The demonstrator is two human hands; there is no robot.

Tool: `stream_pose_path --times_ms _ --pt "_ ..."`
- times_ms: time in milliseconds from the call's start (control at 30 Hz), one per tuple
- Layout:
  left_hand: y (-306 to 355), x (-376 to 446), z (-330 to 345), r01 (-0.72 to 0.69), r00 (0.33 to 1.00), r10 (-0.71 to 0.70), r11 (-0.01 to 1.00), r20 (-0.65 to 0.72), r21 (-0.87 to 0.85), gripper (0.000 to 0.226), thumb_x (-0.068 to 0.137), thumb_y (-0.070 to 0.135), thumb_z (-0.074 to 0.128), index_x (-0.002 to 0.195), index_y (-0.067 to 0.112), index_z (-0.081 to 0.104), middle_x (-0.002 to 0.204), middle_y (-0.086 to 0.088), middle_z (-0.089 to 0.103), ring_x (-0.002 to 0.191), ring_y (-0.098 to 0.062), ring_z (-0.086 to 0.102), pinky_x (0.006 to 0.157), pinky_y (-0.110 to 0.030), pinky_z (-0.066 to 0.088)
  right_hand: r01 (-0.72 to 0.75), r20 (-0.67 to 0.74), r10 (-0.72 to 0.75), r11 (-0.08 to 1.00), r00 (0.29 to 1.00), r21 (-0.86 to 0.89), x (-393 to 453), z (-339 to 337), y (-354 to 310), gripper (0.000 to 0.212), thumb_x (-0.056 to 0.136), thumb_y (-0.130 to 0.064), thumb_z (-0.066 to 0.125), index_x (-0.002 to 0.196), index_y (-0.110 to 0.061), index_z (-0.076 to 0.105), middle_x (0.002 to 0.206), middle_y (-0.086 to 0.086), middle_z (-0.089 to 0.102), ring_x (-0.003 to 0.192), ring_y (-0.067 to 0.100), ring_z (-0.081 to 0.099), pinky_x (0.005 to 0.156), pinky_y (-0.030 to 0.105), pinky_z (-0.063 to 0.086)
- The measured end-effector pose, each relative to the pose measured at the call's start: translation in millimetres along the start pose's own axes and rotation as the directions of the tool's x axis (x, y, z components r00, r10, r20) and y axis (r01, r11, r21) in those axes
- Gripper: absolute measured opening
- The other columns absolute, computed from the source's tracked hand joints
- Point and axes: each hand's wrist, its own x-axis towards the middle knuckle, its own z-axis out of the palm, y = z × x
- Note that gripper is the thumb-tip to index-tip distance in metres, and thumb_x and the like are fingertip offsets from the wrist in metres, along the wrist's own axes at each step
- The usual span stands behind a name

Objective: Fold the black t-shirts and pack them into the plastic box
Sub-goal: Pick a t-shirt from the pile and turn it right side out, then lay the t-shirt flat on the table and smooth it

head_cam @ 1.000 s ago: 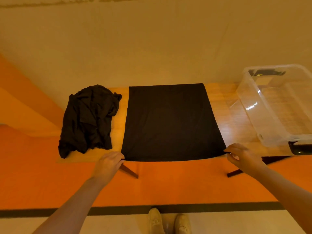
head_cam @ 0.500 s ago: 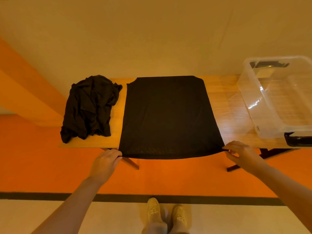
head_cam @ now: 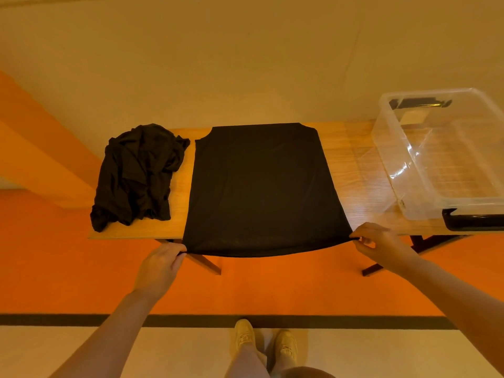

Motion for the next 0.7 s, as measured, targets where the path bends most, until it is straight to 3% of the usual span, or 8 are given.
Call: stream_pose_path --times_ms 133,233,400,533,700 --pt "8.2 8.0 3.0 0.03 0.999 -0.031 0.999 -0.029 -0.045 0.02 0.081 0.005 0.074 0.1 0.007 0.069 0.091 -0.005 0.068 0.085 -0.019 0.066 0.07 -0.024 0.05 -0.039 0.002 0.039 0.998 0.999 0.055 4.7 2.9 -0.9 0.022 0.083 -0.008 0.071 0.103 -0.018 0.07 0.09 -0.019 0.056 0.077 -0.001 0.058 0.068 0.009 0.043" --pt "14.0 21.4 -2.1 0.106 0.989 -0.119 0.984 -0.09 -0.141 0.018 0.085 0.005 0.07 0.103 0.007 0.068 0.092 -0.005 0.067 0.084 -0.019 0.064 0.069 -0.024 0.05 -0.071 -0.063 0.082 0.985 0.995 0.157 14.9 -1.5 -3.9 0.025 0.082 -0.008 0.073 0.095 -0.028 0.065 0.086 -0.019 0.058 0.086 -0.001 0.06 0.065 0.009 0.048" --pt "17.8 57.8 -19.2 0.131 0.965 -0.177 0.965 -0.195 -0.227 0.016 0.089 0.005 0.065 0.104 0.005 0.067 0.09 -0.002 0.063 0.083 -0.018 0.06 0.07 -0.026 0.047 -0.101 -0.166 0.163 0.938 0.972 0.331 38.8 -23.7 -15.1 0.02 0.083 -0.003 0.07 0.096 -0.018 0.066 0.087 -0.009 0.063 0.083 0.001 0.061 0.066 0.008 0.049" --pt "17.7 93.4 -32.3 0.115 0.95 -0.183 0.958 -0.255 -0.262 0.014 0.09 0.007 0.064 0.103 0.007 0.068 0.085 0.0 0.062 0.075 -0.02 0.059 0.064 -0.036 0.053 -0.162 -0.181 0.254 0.897 0.95 0.411 68.8 -41.8 -20.0 0.018 0.087 -0.007 0.066 0.098 -0.021 0.065 0.09 -0.007 0.065 0.079 0.004 0.062 0.065 0.012 0.049" --pt "7.2 156.0 -45.2 0.14 0.929 -0.245 0.926 -0.277 -0.35 0.017 0.092 0.011 0.062 0.108 0.008 0.067 0.092 -0.001 0.064 0.081 -0.013 0.059 0.071 -0.019 0.046 -0.186 -0.236 0.311 0.881 0.921 0.436 126.4 -69.0 -23.3 0.015 0.09 -0.012 0.063 0.103 -0.019 0.067 0.09 -0.004 0.066 0.084 0.009 0.061 0.072 0.015 0.044"
